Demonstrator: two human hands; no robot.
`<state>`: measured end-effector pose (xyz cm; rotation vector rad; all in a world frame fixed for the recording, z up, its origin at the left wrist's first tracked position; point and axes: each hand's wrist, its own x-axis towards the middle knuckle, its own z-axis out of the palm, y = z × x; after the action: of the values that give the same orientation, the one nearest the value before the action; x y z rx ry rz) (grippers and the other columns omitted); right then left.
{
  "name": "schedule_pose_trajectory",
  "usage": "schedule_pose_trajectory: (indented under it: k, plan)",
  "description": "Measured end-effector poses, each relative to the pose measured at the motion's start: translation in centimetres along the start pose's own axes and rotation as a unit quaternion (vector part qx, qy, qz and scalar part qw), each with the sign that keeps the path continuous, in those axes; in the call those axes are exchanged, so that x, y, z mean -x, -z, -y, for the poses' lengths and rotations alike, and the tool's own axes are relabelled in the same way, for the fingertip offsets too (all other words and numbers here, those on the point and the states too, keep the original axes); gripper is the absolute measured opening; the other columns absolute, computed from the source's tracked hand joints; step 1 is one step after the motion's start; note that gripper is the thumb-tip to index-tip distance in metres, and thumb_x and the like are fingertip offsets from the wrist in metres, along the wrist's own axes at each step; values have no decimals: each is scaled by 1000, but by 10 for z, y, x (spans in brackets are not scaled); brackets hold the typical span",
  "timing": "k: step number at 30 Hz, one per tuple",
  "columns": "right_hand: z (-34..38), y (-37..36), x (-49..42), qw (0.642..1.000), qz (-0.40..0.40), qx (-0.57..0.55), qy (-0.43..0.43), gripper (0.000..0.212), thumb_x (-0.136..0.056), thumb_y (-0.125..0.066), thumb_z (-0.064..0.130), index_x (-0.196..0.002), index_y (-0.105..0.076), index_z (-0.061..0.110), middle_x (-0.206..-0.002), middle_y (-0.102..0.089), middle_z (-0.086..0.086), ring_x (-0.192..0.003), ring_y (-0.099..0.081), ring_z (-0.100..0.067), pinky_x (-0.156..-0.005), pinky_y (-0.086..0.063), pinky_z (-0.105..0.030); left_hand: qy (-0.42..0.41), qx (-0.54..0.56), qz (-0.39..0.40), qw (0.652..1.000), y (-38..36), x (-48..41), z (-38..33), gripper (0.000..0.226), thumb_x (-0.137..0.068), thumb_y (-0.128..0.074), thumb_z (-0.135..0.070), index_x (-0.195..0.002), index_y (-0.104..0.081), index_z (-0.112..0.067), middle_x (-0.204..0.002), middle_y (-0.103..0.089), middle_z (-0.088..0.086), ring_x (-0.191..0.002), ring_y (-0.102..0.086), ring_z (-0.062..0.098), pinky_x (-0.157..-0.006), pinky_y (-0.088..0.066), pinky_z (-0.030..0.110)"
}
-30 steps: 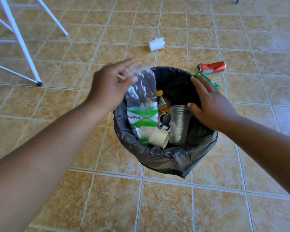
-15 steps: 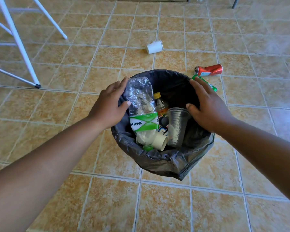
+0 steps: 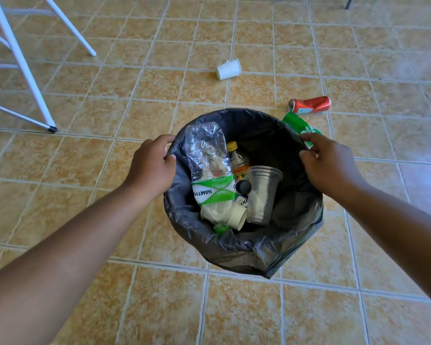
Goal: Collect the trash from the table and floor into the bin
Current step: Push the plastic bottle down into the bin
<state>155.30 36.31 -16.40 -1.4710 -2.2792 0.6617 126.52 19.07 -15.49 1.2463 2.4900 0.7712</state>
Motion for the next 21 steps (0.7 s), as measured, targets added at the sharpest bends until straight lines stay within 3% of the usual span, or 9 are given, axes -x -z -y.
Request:
schedule_pose_trajectory:
  k: [3, 7, 11, 16, 21]
  plan:
    - [13, 23, 12, 1000, 28, -10, -3, 35, -95, -56, 18, -130, -59, 22, -88, -63, -1, -68, -52, -14, -65, -36, -22, 32, 14, 7, 999, 21, 17, -20, 41, -94, -53, -13, -133, -52, -25, -83, -53, -3, -66, -51, 12, -54, -32, 20]
    - [44, 86, 32, 998, 44, -35, -18, 37, -93, -59, 12, -129, -60, 19, -104, -67, -11, -88, -61, -28, -76, -36, -25, 69, 32, 20, 997, 75, 45, -68, 41, -93, -52, -10, -131, -52, -25, -69, -50, -8, -61, -49, 6, -52, -30, 18]
    - [79, 174, 59, 997, 55, -45, -40, 38, -90, -60, 8, -127, -62, 19, -97, -64, -9, -84, -62, -31, -71, -34, -26, 95, 33, 50, 994, 142, 74, -134, 41, -94, -53, -9, -133, -51, -21, -74, -46, -5, -62, -46, 7, -54, -31, 13]
    - [118, 301, 70, 993, 71, -51, -76, 40, -89, -62, 6, -128, -62, 16, -92, -61, -3, -81, -63, -31, -70, -36, -26, 106, 27, 89, 990, 229, 86, -238, 42, -94, -53, -8, -136, -51, -18, -80, -45, -4, -67, -47, 10, -60, -34, 20]
    - [150, 400, 52, 990, 106, -56, -80, 43, -90, -64, 12, -132, -59, 18, -100, -62, -4, -79, -61, -26, -71, -41, -29, 121, 30, 97, 987, 292, 80, -319, 43, -95, -53, -8, -137, -51, -16, -83, -46, -3, -70, -48, 10, -63, -35, 21]
